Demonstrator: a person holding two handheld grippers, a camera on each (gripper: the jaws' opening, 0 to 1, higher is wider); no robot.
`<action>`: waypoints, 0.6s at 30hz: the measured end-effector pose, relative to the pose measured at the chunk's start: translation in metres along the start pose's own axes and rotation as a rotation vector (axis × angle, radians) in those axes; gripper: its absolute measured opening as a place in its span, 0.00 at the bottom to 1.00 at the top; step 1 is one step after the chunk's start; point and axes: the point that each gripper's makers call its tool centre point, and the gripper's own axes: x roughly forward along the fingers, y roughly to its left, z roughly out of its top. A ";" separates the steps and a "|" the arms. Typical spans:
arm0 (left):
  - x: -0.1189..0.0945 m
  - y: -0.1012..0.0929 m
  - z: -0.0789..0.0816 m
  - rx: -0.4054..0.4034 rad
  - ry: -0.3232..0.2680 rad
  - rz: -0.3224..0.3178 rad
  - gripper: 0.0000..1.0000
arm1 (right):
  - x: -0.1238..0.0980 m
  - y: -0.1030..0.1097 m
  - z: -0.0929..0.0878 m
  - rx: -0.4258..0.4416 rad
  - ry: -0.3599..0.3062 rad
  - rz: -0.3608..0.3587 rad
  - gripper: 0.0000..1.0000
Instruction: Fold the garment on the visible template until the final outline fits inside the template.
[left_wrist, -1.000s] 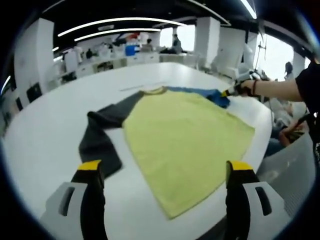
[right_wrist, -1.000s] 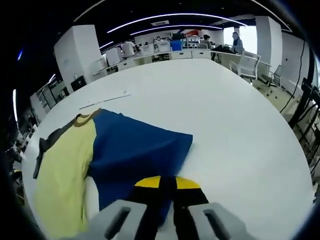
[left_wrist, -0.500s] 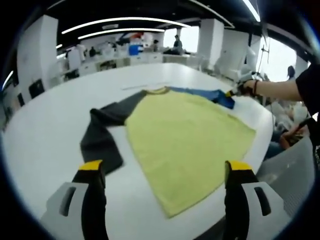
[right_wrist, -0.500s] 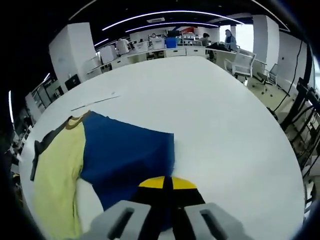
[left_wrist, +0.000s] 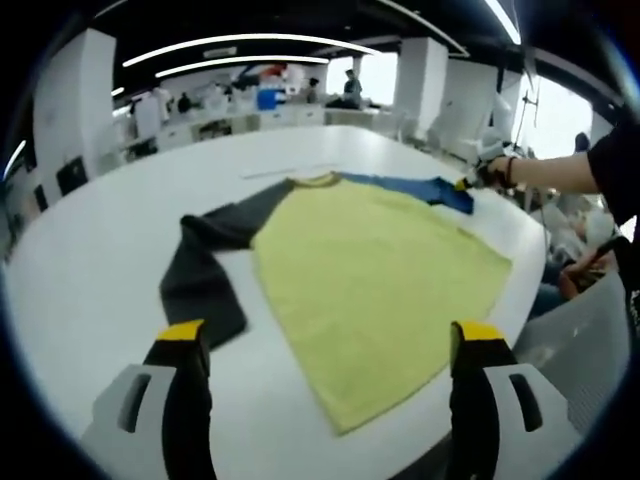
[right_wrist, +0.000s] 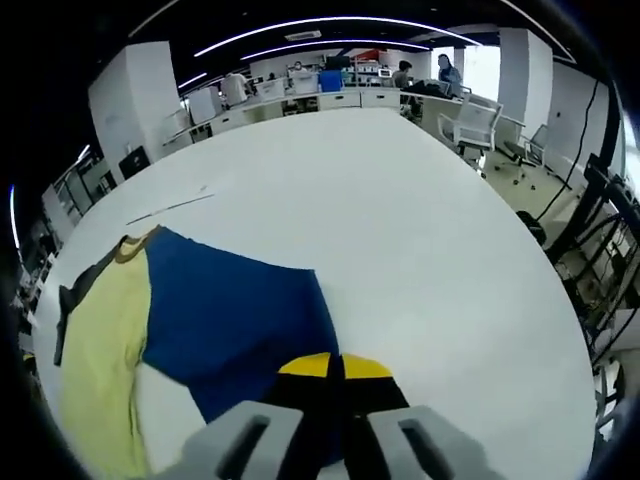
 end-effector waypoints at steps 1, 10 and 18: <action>0.000 0.000 0.000 -0.002 0.000 0.000 0.96 | 0.000 0.000 0.001 -0.002 0.001 -0.001 0.00; 0.000 0.000 -0.002 -0.004 0.008 0.001 0.96 | 0.004 -0.004 -0.004 -0.016 0.029 -0.016 0.00; 0.000 0.001 0.000 -0.001 0.003 0.004 0.96 | -0.009 0.008 -0.003 -0.052 0.013 -0.002 0.21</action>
